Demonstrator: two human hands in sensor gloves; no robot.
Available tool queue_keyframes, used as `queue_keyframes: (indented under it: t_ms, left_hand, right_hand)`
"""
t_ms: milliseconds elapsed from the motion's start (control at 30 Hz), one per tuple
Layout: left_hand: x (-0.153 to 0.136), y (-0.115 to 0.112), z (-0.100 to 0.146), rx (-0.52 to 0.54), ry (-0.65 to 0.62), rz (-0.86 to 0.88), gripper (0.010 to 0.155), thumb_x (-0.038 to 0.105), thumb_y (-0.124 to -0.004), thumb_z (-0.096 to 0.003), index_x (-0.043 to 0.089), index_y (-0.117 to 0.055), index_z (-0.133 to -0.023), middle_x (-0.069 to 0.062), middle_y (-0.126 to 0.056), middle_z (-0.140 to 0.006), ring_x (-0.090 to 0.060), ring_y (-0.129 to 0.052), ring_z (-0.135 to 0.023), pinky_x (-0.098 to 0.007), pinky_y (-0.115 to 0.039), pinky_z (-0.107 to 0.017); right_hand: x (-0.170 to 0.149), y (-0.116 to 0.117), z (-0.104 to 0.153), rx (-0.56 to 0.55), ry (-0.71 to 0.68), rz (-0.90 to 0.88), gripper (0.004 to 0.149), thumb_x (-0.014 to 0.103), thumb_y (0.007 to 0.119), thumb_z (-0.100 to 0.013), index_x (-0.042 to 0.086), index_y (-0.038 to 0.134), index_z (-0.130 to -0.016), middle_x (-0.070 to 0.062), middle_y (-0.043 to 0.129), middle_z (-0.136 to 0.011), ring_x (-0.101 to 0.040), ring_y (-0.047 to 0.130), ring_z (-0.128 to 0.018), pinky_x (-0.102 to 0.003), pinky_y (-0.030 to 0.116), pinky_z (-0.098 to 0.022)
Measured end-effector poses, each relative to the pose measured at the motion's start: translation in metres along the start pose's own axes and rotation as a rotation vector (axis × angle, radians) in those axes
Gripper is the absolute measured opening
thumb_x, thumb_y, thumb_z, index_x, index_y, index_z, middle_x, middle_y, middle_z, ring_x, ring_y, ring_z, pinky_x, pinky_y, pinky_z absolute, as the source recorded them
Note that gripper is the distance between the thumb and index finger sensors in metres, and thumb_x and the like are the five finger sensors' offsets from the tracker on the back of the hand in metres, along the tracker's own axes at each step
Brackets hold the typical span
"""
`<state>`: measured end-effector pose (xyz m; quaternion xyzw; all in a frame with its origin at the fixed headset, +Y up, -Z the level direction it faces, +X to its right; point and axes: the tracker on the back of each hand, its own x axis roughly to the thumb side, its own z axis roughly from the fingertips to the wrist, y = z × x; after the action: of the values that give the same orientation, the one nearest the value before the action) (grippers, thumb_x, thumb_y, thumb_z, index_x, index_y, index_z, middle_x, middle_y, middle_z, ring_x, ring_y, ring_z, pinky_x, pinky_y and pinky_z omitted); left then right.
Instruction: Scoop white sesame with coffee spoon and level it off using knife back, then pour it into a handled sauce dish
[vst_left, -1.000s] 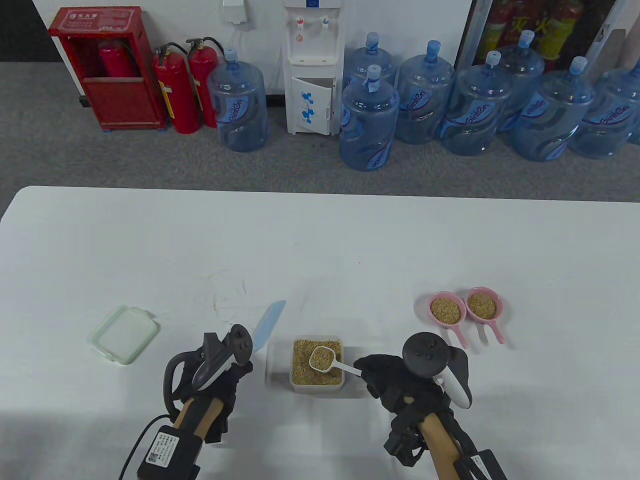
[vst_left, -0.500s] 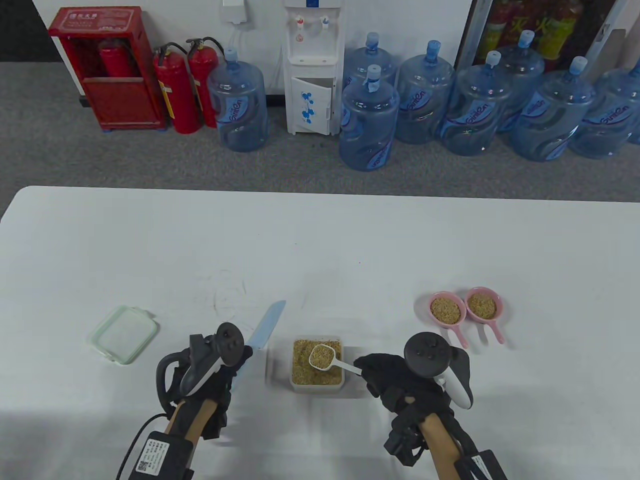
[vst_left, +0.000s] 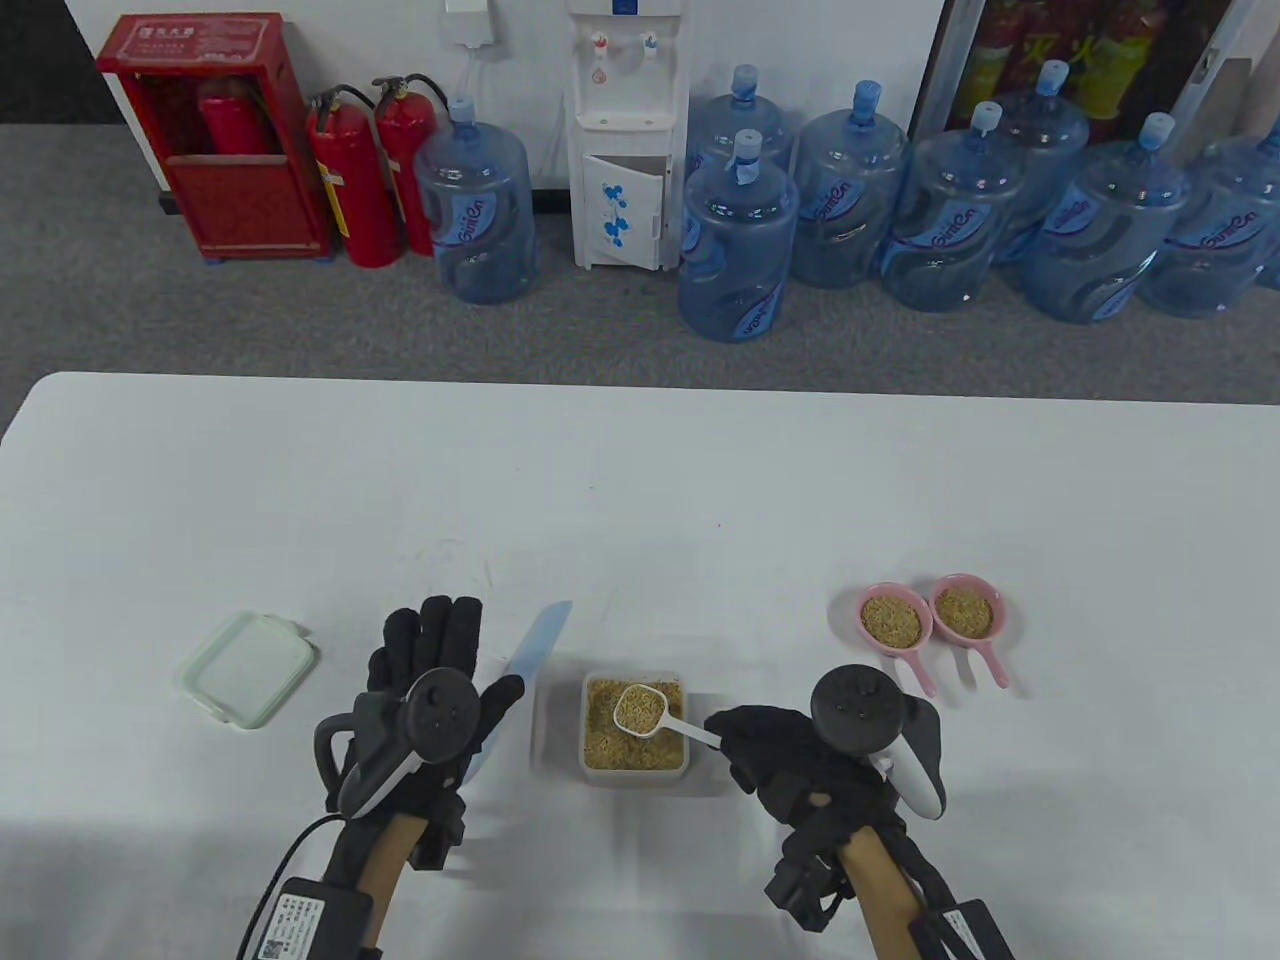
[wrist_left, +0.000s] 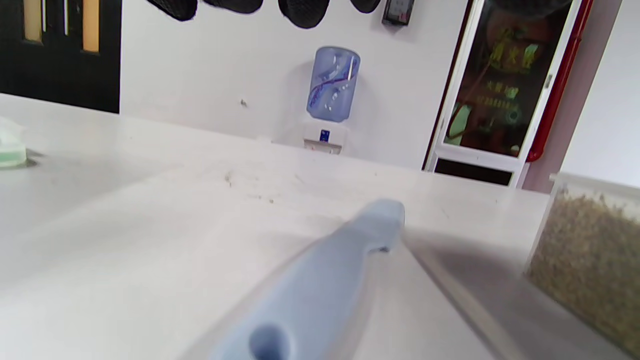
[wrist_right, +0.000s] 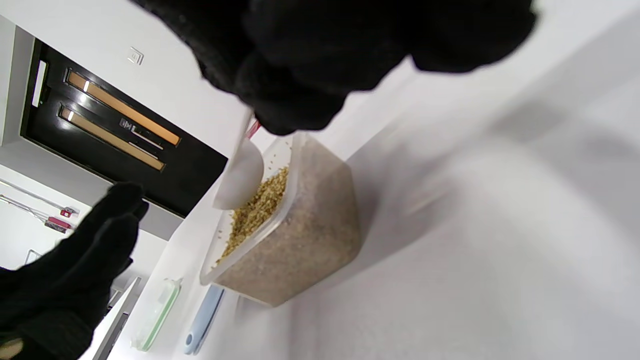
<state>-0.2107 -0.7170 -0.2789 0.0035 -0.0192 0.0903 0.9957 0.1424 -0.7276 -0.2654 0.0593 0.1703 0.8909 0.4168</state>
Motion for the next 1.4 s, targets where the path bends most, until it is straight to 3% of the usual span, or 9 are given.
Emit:
queue_keyframes:
  t_ms: [267,467,700,933,1133,1400]
  left_hand:
    - [-0.002,-0.004,-0.002,-0.032,0.003,-0.019,0.084,0.067,-0.056,-0.049,0.03,-0.029,-0.119,-0.008,-0.026,-0.127,-0.05,-0.026,-0.115,-0.062,-0.043,-0.082]
    - [-0.002,-0.002,-0.002,-0.04,0.003,-0.032,0.084,0.067,-0.056,-0.049,0.03,-0.03,-0.119,-0.007,-0.026,-0.127,-0.05,-0.025,-0.115,-0.062,-0.043,-0.082]
    - [-0.004,-0.002,-0.004,-0.049,0.008,-0.038,0.084,0.067,-0.056,-0.049,0.029,-0.029,-0.12,-0.008,-0.026,-0.127,-0.05,-0.025,-0.115,-0.062,-0.042,-0.082]
    - [-0.005,-0.002,-0.004,-0.058,0.008,-0.046,0.084,0.067,-0.056,-0.0489,0.029,-0.03,-0.12,-0.007,-0.026,-0.127,-0.05,-0.025,-0.114,-0.062,-0.042,-0.082]
    - [-0.006,-0.003,-0.006,-0.07,0.015,-0.051,0.085,0.067,-0.056,-0.0489,0.029,-0.03,-0.12,-0.008,-0.026,-0.127,-0.051,-0.024,-0.114,-0.062,-0.042,-0.082]
    - [-0.008,-0.003,-0.007,-0.082,0.024,-0.054,0.084,0.067,-0.056,-0.0491,0.029,-0.03,-0.12,-0.007,-0.026,-0.127,-0.051,-0.024,-0.114,-0.062,-0.042,-0.082]
  right_hand:
    - [-0.002,-0.008,0.002,-0.013,0.001,-0.055,0.043,0.029,0.071,-0.06,0.011,0.083,-0.097,-0.009,0.097,-0.06,-0.009,0.091,-0.028,-0.036,0.085,-0.03]
    - [-0.008,-0.032,0.008,-0.085,0.017,-0.128,0.043,0.029,0.071,-0.06,0.011,0.083,-0.098,-0.009,0.097,-0.06,-0.009,0.091,-0.028,-0.037,0.085,-0.03]
    - [-0.028,-0.085,0.02,-0.244,0.066,-0.197,0.043,0.029,0.071,-0.06,0.011,0.083,-0.098,-0.01,0.097,-0.06,-0.009,0.091,-0.029,-0.037,0.084,-0.03]
    - [-0.064,-0.147,0.031,-0.46,0.201,-0.234,0.043,0.027,0.071,-0.062,0.011,0.08,-0.101,-0.012,0.095,-0.068,-0.012,0.093,-0.035,-0.039,0.084,-0.035]
    - [-0.1,-0.175,0.032,-0.623,0.376,-0.171,0.044,0.026,0.072,-0.061,0.012,0.079,-0.102,-0.013,0.095,-0.076,-0.013,0.094,-0.039,-0.04,0.085,-0.037]
    - [-0.122,-0.174,0.027,-0.665,0.529,0.11,0.043,0.025,0.073,-0.061,0.016,0.079,-0.103,-0.014,0.092,-0.081,-0.016,0.093,-0.044,-0.043,0.082,-0.042]
